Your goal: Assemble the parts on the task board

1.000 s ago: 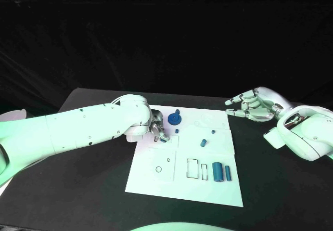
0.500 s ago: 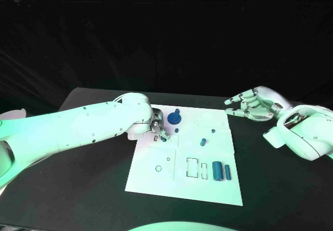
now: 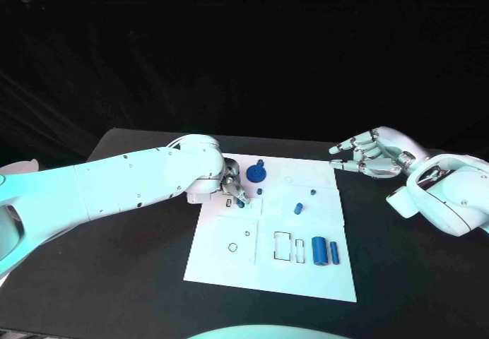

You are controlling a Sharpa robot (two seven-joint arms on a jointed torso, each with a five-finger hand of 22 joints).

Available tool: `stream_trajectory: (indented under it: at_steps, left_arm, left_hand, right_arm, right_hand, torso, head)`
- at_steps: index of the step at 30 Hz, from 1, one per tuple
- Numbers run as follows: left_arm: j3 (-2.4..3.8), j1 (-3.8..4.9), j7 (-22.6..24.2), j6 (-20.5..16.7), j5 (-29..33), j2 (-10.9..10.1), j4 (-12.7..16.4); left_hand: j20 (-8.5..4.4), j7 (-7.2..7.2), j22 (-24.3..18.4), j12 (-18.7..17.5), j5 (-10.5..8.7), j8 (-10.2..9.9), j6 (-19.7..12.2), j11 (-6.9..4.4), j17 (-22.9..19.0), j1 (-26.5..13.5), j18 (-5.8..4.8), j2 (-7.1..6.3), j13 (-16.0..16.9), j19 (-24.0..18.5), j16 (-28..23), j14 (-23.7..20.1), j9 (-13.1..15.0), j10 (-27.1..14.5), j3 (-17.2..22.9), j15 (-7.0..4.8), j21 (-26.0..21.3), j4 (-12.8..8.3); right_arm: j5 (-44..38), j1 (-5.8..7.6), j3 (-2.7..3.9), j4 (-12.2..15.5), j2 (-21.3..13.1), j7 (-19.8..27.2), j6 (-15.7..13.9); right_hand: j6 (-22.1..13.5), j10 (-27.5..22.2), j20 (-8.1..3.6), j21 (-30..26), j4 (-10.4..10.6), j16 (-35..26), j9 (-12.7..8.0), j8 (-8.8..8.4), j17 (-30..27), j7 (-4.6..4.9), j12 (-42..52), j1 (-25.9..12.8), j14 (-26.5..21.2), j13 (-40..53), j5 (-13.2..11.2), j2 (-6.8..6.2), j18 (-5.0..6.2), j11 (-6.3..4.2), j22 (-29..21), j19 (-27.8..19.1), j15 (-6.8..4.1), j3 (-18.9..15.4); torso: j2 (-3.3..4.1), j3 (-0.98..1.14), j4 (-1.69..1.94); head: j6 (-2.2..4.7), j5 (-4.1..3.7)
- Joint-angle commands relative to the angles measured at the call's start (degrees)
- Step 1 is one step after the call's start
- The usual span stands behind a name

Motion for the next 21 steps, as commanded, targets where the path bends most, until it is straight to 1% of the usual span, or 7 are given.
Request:
stream_trajectory:
  at_steps: [1, 9, 21]
  left_arm:
    - [-0.57, -0.74, -3.6, 2.9, 0.1, 0.1, -0.3]
    - [-0.58, -0.74, -3.6, 2.9, 0.1, 0.1, -0.6]
    - [-0.57, -0.74, -3.6, 3.6, 0.1, 0.2, -0.8]
  left_hand:
    - [-0.21, -0.10, 9.8, 0.5, -0.09, -0.3, 0.7, -0.29, 15.1, -0.9, -0.91, -0.09, 0.2, 3.3, 0.2, 5.9, 0.1, 0.3, -1.1, -0.47, 0.4, 0.3]
    - [-0.33, -0.23, 10.4, 0.8, -0.08, -0.5, 1.3, -0.40, 15.1, -2.5, -1.07, 0.06, 0.7, 3.6, 0.2, 5.9, 0.2, 0.6, -3.4, -0.59, 0.8, 1.7]
    - [-0.41, -0.35, 10.9, 1.2, -0.10, -0.5, 1.7, -0.50, 15.1, -3.1, -1.17, -0.10, 1.1, 3.8, 0.2, 5.9, 0.4, 0.9, -4.9, -0.66, 1.0, 2.3]
  right_arm:
    - [-0.5, -0.04, 0.00, 0.2, 0.0, 0.1, 0.8]
    - [-0.5, -0.04, 0.00, 0.2, -0.1, 0.0, 0.7]
    - [-0.6, -0.04, 0.00, 0.4, -0.2, -0.1, 0.8]
  right_hand:
    - [0.4, 0.1, -0.44, -0.4, 0.1, -0.2, 0.0, 0.10, 7.8, 0.01, -0.2, 0.3, 4.4, -0.1, 0.1, 0.05, 0.35, 0.09, -0.2, 0.0, -0.28, -0.5]
    - [0.4, 0.1, -0.44, -0.4, 0.1, -0.3, 0.0, 0.09, 7.7, 0.02, -0.3, 0.3, 4.4, -0.2, 0.1, 0.01, 0.36, 0.09, -0.2, 0.0, -0.27, -0.5]
    - [0.4, 0.1, -0.44, -0.4, 0.1, -0.3, 0.0, 0.09, 7.7, 0.02, -0.3, 0.2, 4.4, -0.2, 0.1, -0.02, 0.35, 0.10, -0.2, 0.0, -0.27, -0.6]
  torso:
    - [0.01, 0.00, -0.02]
    - [0.07, -0.02, -0.04]
    - [0.01, -0.04, -0.01]
  head:
    - [-0.04, 0.05]
    - [-0.01, -0.04]
    - [-0.24, -0.16]
